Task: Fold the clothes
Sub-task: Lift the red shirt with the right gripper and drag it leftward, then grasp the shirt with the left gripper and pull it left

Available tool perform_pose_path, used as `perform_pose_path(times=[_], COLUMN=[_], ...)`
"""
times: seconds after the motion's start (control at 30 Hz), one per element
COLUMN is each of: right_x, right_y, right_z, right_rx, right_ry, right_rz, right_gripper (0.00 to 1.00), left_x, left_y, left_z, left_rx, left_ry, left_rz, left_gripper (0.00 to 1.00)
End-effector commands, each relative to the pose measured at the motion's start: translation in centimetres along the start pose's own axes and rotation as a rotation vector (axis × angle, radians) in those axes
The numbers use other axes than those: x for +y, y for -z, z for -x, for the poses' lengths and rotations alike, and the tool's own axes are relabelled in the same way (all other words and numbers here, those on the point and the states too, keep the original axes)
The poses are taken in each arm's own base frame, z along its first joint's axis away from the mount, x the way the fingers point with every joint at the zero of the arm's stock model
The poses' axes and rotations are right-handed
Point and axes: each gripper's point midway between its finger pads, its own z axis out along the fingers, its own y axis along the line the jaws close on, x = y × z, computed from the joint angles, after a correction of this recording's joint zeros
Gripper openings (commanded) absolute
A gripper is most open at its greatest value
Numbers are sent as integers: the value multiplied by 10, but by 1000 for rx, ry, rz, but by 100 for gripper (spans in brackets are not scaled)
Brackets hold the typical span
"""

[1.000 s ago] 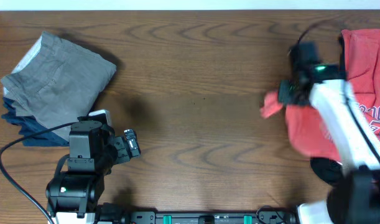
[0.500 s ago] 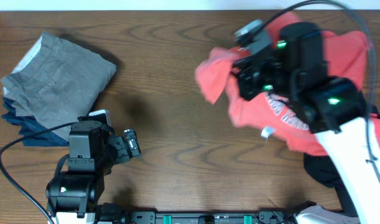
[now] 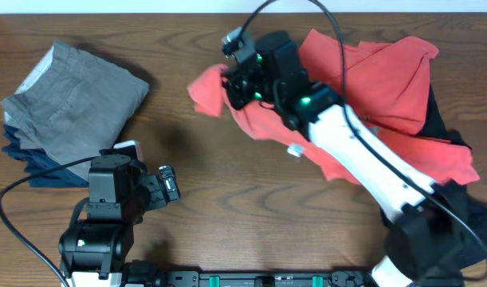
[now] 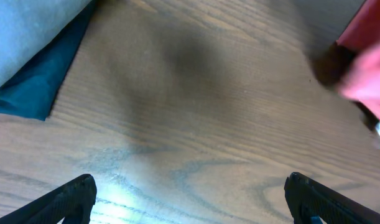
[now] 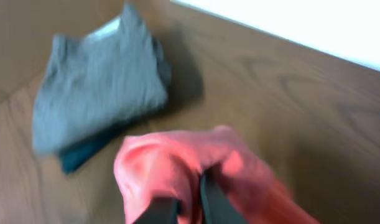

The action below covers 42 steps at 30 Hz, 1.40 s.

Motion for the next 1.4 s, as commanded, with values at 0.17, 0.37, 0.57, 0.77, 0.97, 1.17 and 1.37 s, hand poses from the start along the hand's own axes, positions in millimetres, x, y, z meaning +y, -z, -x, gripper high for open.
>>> perform_pose_path(times=[0.17,0.37,0.57,0.77,0.97,1.17,1.37], right_x=[-37,-129,-190,-211,-219,-218,-216], right_y=[0,107,249,324,361,365,366], right_z=[-13,-41,-99,-150,-173,-177,-178], right_rx=[39,183,315,418,457,473,485], right_ry=[-98,-245,-611,-890,-993,-998,-997], right_rz=[-158,-592,-926,-1013,-1062,-1061,-1057], right_gripper=[84,99,99,99,99,99,99], left_x=[-2,-3,-25,-57,-90,-139,-179], left_y=[5,5,-3,-29,-75,-125,-170], left_z=[8,13,16,17,-1,-34,-50], left_rx=[-27,-47,-8,102,266,383,379], left_ry=[-2,212,384,369,351,284,237], left_rz=[-5,-18,-135,-269,-295,-328,-401], left_gripper=[98,98,98,98,98,98,98])
